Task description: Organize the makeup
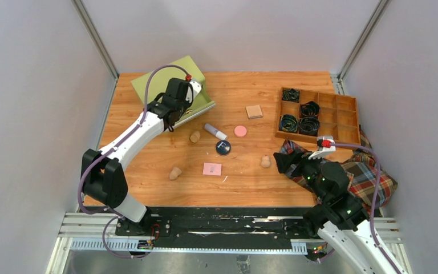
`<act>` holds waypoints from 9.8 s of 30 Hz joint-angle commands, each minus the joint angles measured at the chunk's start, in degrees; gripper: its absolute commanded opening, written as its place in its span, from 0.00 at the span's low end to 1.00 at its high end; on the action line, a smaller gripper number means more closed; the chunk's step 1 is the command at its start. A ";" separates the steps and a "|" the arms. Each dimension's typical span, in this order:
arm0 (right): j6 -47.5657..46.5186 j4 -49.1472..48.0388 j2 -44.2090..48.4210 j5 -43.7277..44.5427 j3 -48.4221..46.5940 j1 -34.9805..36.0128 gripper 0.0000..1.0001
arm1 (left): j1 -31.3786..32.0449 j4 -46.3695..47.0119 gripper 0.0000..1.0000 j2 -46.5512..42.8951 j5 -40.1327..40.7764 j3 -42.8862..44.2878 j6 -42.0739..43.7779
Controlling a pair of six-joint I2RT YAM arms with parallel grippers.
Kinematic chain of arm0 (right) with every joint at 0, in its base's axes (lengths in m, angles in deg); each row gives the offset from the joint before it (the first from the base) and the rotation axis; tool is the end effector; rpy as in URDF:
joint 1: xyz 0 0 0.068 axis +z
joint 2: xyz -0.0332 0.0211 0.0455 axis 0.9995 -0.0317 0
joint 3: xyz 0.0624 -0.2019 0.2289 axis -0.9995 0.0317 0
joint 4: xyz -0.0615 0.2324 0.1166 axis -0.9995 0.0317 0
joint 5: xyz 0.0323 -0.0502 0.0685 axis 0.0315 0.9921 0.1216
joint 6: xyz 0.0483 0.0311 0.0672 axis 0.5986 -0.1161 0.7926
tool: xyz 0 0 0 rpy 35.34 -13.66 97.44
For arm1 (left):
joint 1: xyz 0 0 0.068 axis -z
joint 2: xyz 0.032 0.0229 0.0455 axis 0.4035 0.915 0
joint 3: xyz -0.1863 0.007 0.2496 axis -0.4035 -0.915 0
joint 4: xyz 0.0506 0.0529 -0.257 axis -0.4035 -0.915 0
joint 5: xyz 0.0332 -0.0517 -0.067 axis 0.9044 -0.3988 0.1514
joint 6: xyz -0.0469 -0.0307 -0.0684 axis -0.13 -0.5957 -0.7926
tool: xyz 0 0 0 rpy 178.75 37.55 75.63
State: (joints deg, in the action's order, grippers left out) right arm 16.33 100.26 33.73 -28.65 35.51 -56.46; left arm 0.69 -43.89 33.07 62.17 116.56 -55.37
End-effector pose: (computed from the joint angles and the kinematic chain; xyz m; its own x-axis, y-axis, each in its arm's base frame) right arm 0.1010 0.0491 0.2888 -0.2505 0.3843 -0.8886 -0.3171 0.8346 0.4504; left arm 0.3575 -0.1257 0.3164 -0.5312 0.6116 -0.5863 0.3016 0.7832 0.5438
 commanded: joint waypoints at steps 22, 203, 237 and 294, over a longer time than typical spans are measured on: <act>-1.50 6.47 2.64 5.33 -2.74 -0.79 0.83 | 4.16 -5.18 0.80 -7.93 -3.94 8.87 -27.03; 3.66 -35.36 -123.23 -27.47 -85.84 8.36 0.28 | -27.39 -7.06 0.79 16.26 -27.01 17.41 -39.51; 44.74 -63.26 -123.71 -12.81 -68.15 6.63 0.69 | -28.51 -2.61 0.86 -4.70 -32.95 10.00 -41.29; 50.08 -77.24 -120.63 -19.81 -54.84 7.79 0.06 | -16.00 -9.92 0.88 -6.19 -16.42 9.21 -25.54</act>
State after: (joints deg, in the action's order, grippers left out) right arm 69.71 27.79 -91.22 -47.10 -22.82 -48.42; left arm -19.41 -51.30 28.17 34.17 124.28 -87.83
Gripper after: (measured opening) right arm 0.219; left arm 0.865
